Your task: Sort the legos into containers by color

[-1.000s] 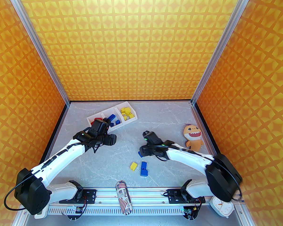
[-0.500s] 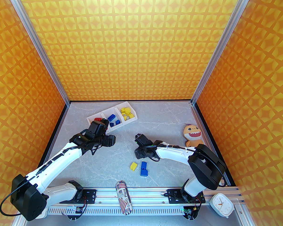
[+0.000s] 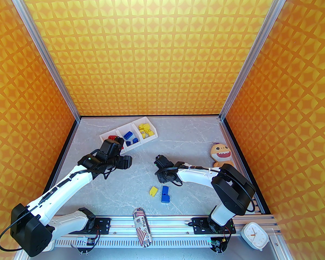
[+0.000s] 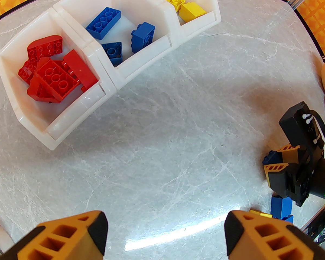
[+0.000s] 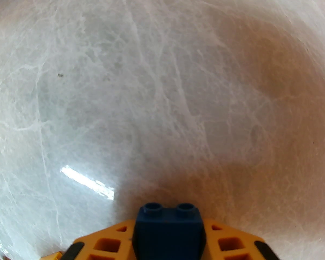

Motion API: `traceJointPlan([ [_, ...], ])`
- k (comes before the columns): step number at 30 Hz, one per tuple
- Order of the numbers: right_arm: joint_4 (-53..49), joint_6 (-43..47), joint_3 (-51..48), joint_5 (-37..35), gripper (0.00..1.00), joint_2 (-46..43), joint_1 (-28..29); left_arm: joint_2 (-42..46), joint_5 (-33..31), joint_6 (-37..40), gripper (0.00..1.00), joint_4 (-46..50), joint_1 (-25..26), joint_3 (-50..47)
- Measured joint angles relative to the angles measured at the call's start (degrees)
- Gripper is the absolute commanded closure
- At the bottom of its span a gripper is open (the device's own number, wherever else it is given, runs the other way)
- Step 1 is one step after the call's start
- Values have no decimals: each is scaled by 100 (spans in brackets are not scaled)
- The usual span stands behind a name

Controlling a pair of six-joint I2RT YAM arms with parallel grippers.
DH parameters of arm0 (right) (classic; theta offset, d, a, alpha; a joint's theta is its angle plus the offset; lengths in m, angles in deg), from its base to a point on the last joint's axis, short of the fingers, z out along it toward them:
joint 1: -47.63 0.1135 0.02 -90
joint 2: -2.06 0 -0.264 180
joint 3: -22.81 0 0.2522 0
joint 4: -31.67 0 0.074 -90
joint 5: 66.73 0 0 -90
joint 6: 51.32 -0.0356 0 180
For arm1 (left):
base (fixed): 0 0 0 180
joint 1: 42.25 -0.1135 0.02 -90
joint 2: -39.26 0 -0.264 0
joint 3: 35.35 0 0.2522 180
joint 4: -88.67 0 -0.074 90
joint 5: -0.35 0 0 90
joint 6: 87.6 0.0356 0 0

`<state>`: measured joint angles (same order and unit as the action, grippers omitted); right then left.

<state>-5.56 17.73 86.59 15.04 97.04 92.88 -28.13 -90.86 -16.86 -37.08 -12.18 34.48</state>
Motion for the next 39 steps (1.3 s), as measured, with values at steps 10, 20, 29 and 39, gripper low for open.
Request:
traceJointPlan([
  [10,-195,398,1493,52,69,273,0,278,2,-74,24,181,0,39],
  [20,-232,835,4138,188,69,1749,0,284,2,-264,24,374,0,39],
  [29,-525,922,6424,328,66,3379,-173,321,2,-343,24,538,0,70],
  [39,-1067,619,9438,1071,39,5331,-595,581,4,-393,24,643,0,94],
])
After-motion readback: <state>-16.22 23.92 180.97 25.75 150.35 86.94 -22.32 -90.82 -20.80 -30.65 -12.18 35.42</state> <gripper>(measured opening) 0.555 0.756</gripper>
